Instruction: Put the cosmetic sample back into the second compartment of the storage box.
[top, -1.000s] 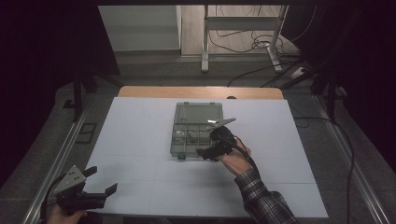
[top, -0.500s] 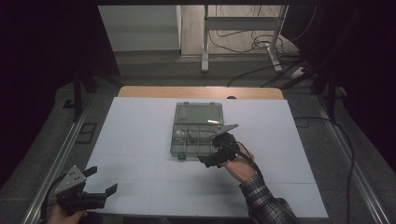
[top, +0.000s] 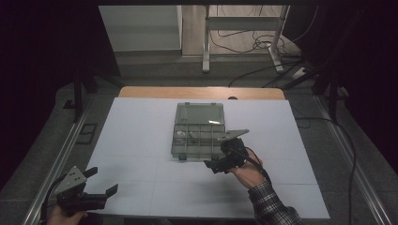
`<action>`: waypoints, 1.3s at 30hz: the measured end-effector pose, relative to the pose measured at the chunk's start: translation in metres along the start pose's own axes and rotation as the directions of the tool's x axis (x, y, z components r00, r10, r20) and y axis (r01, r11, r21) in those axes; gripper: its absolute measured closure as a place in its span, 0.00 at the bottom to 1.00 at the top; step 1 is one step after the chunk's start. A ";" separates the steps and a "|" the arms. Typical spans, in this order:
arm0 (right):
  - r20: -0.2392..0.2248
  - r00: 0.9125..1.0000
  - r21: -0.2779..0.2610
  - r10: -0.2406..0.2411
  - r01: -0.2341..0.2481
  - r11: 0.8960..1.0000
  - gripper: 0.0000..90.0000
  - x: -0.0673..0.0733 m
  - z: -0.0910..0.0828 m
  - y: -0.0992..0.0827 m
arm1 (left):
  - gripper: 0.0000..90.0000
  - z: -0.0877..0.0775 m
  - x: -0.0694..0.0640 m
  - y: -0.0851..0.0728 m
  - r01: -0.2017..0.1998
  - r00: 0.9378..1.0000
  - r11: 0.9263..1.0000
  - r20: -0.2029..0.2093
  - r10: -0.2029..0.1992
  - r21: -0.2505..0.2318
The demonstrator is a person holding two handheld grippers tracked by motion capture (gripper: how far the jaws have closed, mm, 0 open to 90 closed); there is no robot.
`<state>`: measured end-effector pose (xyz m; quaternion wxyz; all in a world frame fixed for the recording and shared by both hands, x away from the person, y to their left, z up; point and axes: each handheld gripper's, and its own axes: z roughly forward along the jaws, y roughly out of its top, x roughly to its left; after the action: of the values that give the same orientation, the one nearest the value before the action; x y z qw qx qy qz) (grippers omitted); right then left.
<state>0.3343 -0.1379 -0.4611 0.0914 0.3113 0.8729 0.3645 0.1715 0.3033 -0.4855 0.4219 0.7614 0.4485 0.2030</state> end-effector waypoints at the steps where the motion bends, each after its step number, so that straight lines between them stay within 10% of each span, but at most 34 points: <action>1: 0.002 1.000 -0.003 0.004 -0.004 1.000 0.01 0.001 -0.002 -0.001 | 0.03 0.000 0.000 0.000 0.001 1.000 1.000 0.000 -0.001 0.000; 39: 0.049 0.998 -0.058 0.044 -0.041 0.997 0.01 0.008 -0.055 -0.059 | 0.03 -0.001 0.001 0.000 0.012 1.000 1.000 -0.001 -0.012 -0.008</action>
<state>0.2782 -0.1968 -0.4623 0.1144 0.3361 0.8527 0.3833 0.1714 0.3046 -0.4853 0.4257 0.7570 0.4524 0.2029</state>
